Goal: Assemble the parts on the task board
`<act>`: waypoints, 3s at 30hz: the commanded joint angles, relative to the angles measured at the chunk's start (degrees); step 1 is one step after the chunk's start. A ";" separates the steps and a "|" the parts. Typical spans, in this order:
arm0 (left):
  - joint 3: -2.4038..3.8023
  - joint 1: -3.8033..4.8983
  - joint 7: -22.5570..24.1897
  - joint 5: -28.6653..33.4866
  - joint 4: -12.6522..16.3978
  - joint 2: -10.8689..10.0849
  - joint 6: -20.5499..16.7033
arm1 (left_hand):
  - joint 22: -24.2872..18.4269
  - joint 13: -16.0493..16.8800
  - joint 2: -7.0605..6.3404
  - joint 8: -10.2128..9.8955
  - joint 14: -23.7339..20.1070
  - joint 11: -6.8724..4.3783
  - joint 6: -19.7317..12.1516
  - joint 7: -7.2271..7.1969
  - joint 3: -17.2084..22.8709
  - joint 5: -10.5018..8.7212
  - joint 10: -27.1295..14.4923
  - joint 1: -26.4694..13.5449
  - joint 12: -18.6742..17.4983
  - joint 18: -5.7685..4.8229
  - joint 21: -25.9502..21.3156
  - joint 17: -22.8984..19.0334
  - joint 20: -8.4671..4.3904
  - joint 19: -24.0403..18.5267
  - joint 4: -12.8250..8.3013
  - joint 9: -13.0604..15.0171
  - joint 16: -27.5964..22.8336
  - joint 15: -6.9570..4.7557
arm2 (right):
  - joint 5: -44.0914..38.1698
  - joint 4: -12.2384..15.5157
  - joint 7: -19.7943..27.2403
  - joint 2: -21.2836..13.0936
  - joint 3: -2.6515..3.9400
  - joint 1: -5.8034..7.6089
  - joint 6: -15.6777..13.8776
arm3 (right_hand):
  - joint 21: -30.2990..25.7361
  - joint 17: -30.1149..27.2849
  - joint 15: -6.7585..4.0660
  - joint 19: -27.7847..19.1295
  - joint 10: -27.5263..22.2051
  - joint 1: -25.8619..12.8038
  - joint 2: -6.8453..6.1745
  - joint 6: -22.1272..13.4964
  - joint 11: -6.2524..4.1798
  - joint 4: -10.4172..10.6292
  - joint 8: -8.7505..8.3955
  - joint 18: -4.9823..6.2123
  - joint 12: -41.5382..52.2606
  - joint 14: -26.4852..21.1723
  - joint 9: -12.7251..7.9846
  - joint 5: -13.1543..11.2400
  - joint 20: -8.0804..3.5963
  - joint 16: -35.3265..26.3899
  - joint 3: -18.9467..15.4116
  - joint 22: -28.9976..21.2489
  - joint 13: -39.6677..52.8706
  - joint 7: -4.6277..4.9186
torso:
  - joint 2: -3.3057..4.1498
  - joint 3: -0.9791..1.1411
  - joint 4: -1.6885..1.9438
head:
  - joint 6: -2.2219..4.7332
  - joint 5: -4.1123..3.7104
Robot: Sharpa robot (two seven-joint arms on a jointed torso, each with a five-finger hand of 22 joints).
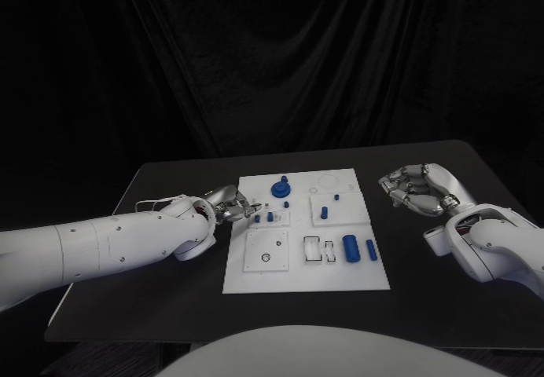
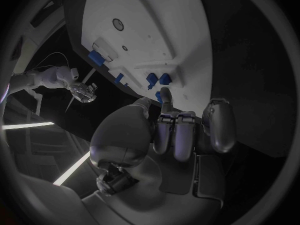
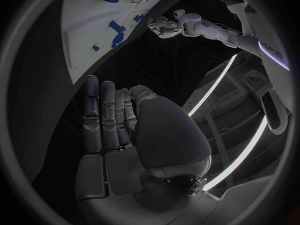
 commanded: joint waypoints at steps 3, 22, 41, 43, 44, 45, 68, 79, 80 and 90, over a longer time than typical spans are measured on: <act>0.04 0.71 -4.68 -1.65 1.63 -0.32 4.66 | 10.26 15.08 -0.63 -0.19 6.07 -0.29 -1.24 0.16 0.55 1.80 5.85 3.42 -0.02 0.59 -0.37 15.08 -0.12 -0.17 -0.38 -0.15 0.15 -0.41 | -0.28 -0.09 -0.79 0.14 0.04 -0.15 0.28 | 0.17 -0.05 -0.02 0.36 -0.40 0.51 -0.06 -0.33 -0.14 -0.13 0.29 0.45 -0.15 0.15 -0.08 0.23 0.03 0.34 0.36 0.91 -0.05 0.00 | 0.06 0.03 -0.02 | 0.00 0.04; 0.03 1.03 -8.31 -1.72 0.60 1.34 8.17 | 10.17 15.08 -0.75 -0.30 6.07 -0.28 -1.48 0.21 1.04 1.85 5.85 4.54 -0.02 0.66 -0.65 15.08 -0.12 -0.35 -0.30 -0.28 0.15 -0.40 | -0.28 0.04 -0.80 0.10 0.04 -0.15 0.24 | 0.17 -0.05 -0.02 0.36 -0.40 0.51 -0.06 -0.33 -0.14 -0.13 0.29 0.45 -0.15 0.15 -0.08 0.23 0.03 0.34 0.36 0.91 -0.05 0.00 | 0.07 0.00 -0.02 | 0.00 -0.27; 0.00 1.01 -7.63 -1.72 -1.54 3.55 7.71 | 9.95 15.08 -0.53 -1.15 6.07 0.34 -3.17 1.00 0.61 -4.04 5.85 3.84 -0.02 0.79 -1.35 15.08 0.21 -0.78 -0.04 -0.89 0.15 0.04 | -0.28 0.40 -0.97 -0.18 0.04 -0.15 0.32 | 0.21 -0.17 0.00 0.36 -0.46 0.59 -0.08 -0.34 -0.11 -0.08 0.36 0.44 -0.24 0.15 -0.08 0.28 0.04 0.41 0.35 1.00 -0.22 0.02 | 0.07 0.00 0.00 | 0.00 -0.65; 0.00 1.01 -7.78 -1.82 -1.87 3.78 7.64 | 9.94 15.08 -0.50 -1.23 6.07 0.38 -3.35 1.06 0.61 -4.07 5.85 3.84 -0.02 0.80 -1.37 15.08 0.24 -0.80 -0.05 -0.93 0.15 0.07 | -0.28 0.41 -0.99 -0.18 0.04 -0.15 0.34 | 0.21 -0.17 0.00 0.36 -0.46 0.59 -0.08 -0.34 -0.11 -0.08 0.36 0.44 -0.24 0.15 -0.08 0.28 0.04 0.41 0.35 1.00 -0.22 0.02 | 0.06 -0.01 0.00 | 0.00 -0.63; 0.00 1.00 -7.88 -1.97 -2.07 3.89 7.71 | 9.93 15.08 -0.49 -1.25 6.07 0.39 -3.39 1.07 0.61 -4.08 5.85 3.85 -0.02 0.80 -1.40 15.08 0.24 -0.81 -0.05 -0.94 0.15 0.08 | -0.28 0.42 -1.00 -0.18 0.04 -0.15 0.36 | 0.21 -0.17 0.00 0.36 -0.46 0.59 -0.08 -0.34 -0.11 -0.08 0.36 0.44 -0.24 0.15 -0.08 0.28 0.04 0.41 0.35 1.00 -0.22 0.02 | 0.06 -0.01 -0.01 | 0.00 -0.60; 0.00 1.00 -7.97 -2.11 -2.23 3.98 7.75 | 9.92 15.08 -0.44 -1.33 6.07 0.43 -3.56 1.11 0.63 -4.01 5.85 3.89 -0.02 0.81 -1.43 15.08 0.27 -0.83 -0.06 -0.98 0.15 0.12 | -0.28 0.42 -1.01 -0.18 0.04 -0.15 0.37 | 0.21 -0.17 0.00 0.36 -0.46 0.59 -0.08 -0.34 -0.11 -0.08 0.36 0.44 -0.24 0.15 -0.08 0.28 0.04 0.41 0.35 1.00 -0.22 0.02 | 0.05 0.00 -0.02 | 0.00 -0.59; 0.00 0.94 -8.03 -2.93 -3.49 5.19 10.07 | 9.86 15.08 -1.49 -0.82 6.07 0.30 -4.09 0.86 3.91 2.88 5.85 8.50 -0.02 0.89 -1.75 15.08 0.40 -0.95 -0.90 -1.08 0.15 0.11 | -0.28 0.49 -1.29 -0.17 0.04 -0.15 0.70 | 0.23 -0.23 0.00 0.37 -0.45 0.66 -0.09 -0.36 -0.10 -0.08 0.38 0.44 -0.26 0.16 -0.08 0.30 0.04 0.46 0.35 1.04 -0.29 0.03 | 0.08 -0.02 -0.01 | 0.00 -0.56; 0.00 0.93 -7.25 -2.93 -3.41 5.57 10.68 | 9.79 15.08 -1.70 -1.55 6.07 0.35 -3.92 0.93 5.07 2.45 5.85 9.16 -0.02 0.94 -2.02 15.08 0.39 -1.11 -0.70 -2.27 0.15 0.13 | -0.28 0.46 -1.45 -0.08 0.04 -0.15 0.82 | 0.26 -0.30 0.01 0.38 -0.42 0.72 -0.10 -0.41 -0.10 -0.07 0.39 0.44 -0.27 0.17 -0.09 0.32 0.03 0.52 0.35 1.09 -0.38 0.05 | 0.06 0.00 -0.02 | 0.00 -0.55; 0.00 0.93 -7.22 -2.93 -3.43 5.59 10.72 | 9.77 15.08 -1.78 -1.65 6.07 0.32 -3.74 0.92 5.31 2.63 5.85 9.31 -0.02 0.95 -2.07 15.08 0.38 -1.14 -0.72 -2.53 0.15 0.14 | -0.28 0.46 -1.46 -0.07 0.04 -0.15 0.83 | 0.26 -0.30 0.01 0.38 -0.42 0.72 -0.10 -0.41 -0.10 -0.07 0.39 0.44 -0.27 0.17 -0.09 0.32 0.03 0.52 0.35 1.09 -0.38 0.05 | 0.06 0.00 -0.02 | 0.00 -0.56; 0.00 0.92 -7.46 -2.93 -3.72 5.69 9.68 | 9.85 15.08 -5.60 -2.82 6.07 -0.04 -1.83 0.66 16.49 7.37 5.85 11.86 -0.02 0.90 -1.92 15.08 0.04 -0.97 -2.16 -5.69 0.15 -0.18 | -0.28 0.36 -1.53 0.05 0.04 -0.16 0.90 | 0.28 -0.35 0.01 0.39 -0.40 0.78 -0.08 -0.44 -0.10 -0.07 0.41 0.44 -0.28 0.18 -0.09 0.34 0.03 0.57 0.36 1.12 -0.44 0.05 | 0.06 -0.01 0.00 | 0.00 -0.52</act>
